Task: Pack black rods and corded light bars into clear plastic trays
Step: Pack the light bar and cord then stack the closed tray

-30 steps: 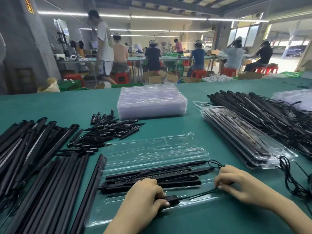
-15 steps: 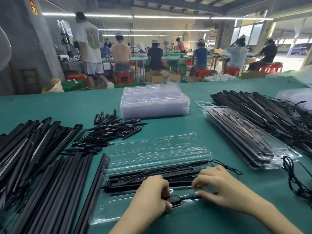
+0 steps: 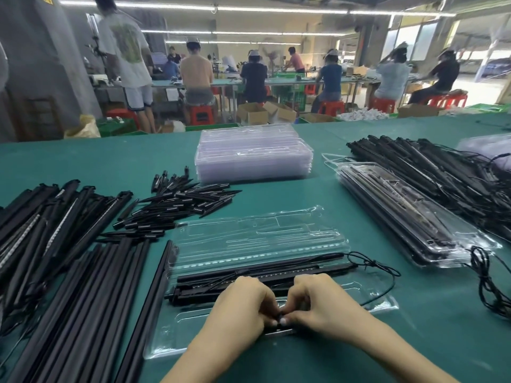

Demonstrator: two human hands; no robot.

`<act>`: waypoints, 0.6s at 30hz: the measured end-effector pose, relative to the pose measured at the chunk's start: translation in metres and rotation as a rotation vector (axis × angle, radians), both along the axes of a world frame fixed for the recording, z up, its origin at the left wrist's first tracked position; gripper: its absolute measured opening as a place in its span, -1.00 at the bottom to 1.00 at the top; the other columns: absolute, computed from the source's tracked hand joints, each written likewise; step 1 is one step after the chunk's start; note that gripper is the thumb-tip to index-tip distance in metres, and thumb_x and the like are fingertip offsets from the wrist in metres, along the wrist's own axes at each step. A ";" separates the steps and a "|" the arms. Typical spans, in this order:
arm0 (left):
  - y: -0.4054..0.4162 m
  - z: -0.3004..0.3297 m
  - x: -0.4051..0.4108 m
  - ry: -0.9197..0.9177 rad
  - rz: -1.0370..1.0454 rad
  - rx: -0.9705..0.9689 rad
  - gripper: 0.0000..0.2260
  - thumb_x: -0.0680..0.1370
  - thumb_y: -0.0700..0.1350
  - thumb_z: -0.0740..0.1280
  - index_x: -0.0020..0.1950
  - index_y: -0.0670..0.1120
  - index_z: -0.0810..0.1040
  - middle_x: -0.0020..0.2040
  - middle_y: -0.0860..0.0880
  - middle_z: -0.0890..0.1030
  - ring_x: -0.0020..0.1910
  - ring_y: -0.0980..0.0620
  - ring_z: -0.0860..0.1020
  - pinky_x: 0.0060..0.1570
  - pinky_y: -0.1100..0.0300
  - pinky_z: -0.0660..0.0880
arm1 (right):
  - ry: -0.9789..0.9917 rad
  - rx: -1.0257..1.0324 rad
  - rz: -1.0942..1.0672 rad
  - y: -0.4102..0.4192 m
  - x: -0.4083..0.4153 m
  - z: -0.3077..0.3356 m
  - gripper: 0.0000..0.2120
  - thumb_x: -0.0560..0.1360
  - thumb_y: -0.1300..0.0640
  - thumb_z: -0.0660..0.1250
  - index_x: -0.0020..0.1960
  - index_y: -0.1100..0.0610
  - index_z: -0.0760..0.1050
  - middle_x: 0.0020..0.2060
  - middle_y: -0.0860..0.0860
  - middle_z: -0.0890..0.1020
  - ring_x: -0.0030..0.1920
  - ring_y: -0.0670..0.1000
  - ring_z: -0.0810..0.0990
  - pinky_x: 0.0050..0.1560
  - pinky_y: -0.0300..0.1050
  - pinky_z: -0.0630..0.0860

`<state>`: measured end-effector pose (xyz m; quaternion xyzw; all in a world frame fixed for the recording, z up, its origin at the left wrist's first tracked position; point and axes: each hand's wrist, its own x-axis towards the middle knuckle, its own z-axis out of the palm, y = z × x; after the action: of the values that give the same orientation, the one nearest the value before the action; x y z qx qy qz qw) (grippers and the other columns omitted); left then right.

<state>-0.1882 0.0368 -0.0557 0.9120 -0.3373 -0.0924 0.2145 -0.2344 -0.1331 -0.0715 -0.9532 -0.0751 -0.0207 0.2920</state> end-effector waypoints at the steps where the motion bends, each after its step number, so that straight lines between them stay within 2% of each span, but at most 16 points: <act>1: -0.001 0.001 -0.001 -0.055 -0.001 0.040 -0.89 0.43 -0.10 0.44 -0.07 0.05 0.68 -0.13 0.06 0.68 -0.12 0.15 0.57 -0.25 0.30 0.35 | -0.001 -0.019 0.001 0.001 0.000 0.000 -0.87 0.33 -0.01 0.52 -0.19 0.02 0.66 -0.38 -0.17 0.47 -0.30 -0.23 0.44 -0.26 -0.30 0.36; 4: -0.001 0.000 -0.003 -0.140 -0.010 0.076 -0.86 0.45 -0.06 0.40 -0.01 0.08 0.65 -0.08 0.06 0.65 -0.05 0.11 0.53 -0.25 0.30 0.26 | -0.067 0.032 0.045 -0.001 -0.004 -0.001 -0.88 0.36 0.01 0.52 -0.17 0.03 0.68 -0.33 -0.13 0.50 -0.28 -0.17 0.45 -0.25 -0.27 0.36; 6: 0.001 -0.002 -0.003 -0.119 -0.002 0.054 -0.84 0.45 -0.01 0.42 0.02 0.12 0.64 -0.05 0.10 0.65 -0.03 0.16 0.53 -0.22 0.32 0.28 | -0.076 0.071 0.139 -0.009 -0.010 0.001 -0.90 0.41 0.02 0.48 -0.10 0.00 0.70 -0.28 -0.07 0.57 -0.25 -0.18 0.48 -0.23 -0.36 0.32; 8: 0.005 -0.004 -0.001 -0.066 0.008 0.012 -0.84 0.44 0.02 0.44 0.02 0.17 0.64 -0.04 0.18 0.65 -0.03 0.23 0.54 -0.17 0.37 0.35 | -0.033 0.166 0.198 -0.022 -0.016 0.007 -0.88 0.47 0.05 0.44 -0.01 -0.02 0.69 -0.19 -0.10 0.65 -0.15 -0.18 0.56 -0.13 -0.38 0.40; 9: 0.007 -0.005 -0.001 -0.029 0.020 -0.013 -0.85 0.44 0.03 0.45 0.00 0.19 0.64 -0.06 0.23 0.65 -0.04 0.27 0.55 -0.13 0.39 0.39 | -0.065 0.252 0.157 -0.032 -0.019 0.010 -0.86 0.48 0.10 0.43 0.02 -0.03 0.69 -0.13 -0.14 0.67 -0.07 -0.16 0.59 -0.06 -0.33 0.46; 11: 0.011 -0.006 -0.002 0.048 0.035 -0.075 -0.87 0.43 0.04 0.47 -0.05 0.22 0.66 -0.14 0.31 0.63 -0.07 0.33 0.55 -0.05 0.41 0.44 | -0.268 0.323 -0.095 -0.057 -0.020 0.013 -0.77 0.49 0.20 0.41 0.09 -0.05 0.64 -0.05 -0.17 0.67 0.04 -0.11 0.59 0.09 -0.20 0.49; 13: 0.015 -0.006 -0.001 0.103 0.020 -0.139 -0.87 0.42 0.02 0.48 -0.07 0.23 0.67 -0.22 0.36 0.60 -0.11 0.36 0.54 -0.09 0.43 0.44 | -0.357 0.070 -0.417 -0.086 -0.018 0.016 -0.67 0.52 0.16 0.37 0.26 -0.04 0.50 0.09 -0.09 0.62 0.15 -0.05 0.53 0.22 -0.09 0.43; 15: 0.017 -0.005 0.000 0.131 -0.001 -0.164 -0.86 0.43 -0.03 0.47 -0.08 0.22 0.68 -0.28 0.39 0.58 -0.15 0.39 0.55 -0.15 0.48 0.41 | -0.144 -0.258 -0.566 -0.110 -0.015 0.019 -0.48 0.56 0.00 0.28 0.48 -0.02 0.23 0.24 -0.01 0.52 0.25 0.05 0.45 0.27 -0.06 0.37; 16: 0.018 -0.004 0.000 0.140 -0.016 -0.166 -0.86 0.43 -0.05 0.46 -0.09 0.20 0.68 -0.30 0.42 0.57 -0.17 0.39 0.55 -0.19 0.51 0.39 | -0.027 -0.338 -0.565 -0.119 -0.014 0.018 -0.41 0.57 -0.06 0.24 0.53 -0.05 0.10 0.23 -0.01 0.52 0.24 0.04 0.46 0.24 -0.05 0.38; 18: 0.017 -0.002 0.001 0.149 -0.042 -0.172 -0.87 0.44 -0.07 0.45 -0.14 0.19 0.67 -0.33 0.43 0.57 -0.20 0.37 0.56 -0.23 0.53 0.37 | 0.060 -0.299 -0.521 -0.126 -0.014 0.016 -0.36 0.56 -0.06 0.26 0.53 -0.13 0.02 -0.02 -0.10 0.61 0.02 -0.03 0.56 0.11 -0.06 0.46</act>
<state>-0.1868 0.0542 -0.0578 0.8736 -0.3461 -0.1351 0.3144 -0.2479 -0.2589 -0.0553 -0.9730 0.1785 -0.0554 0.1354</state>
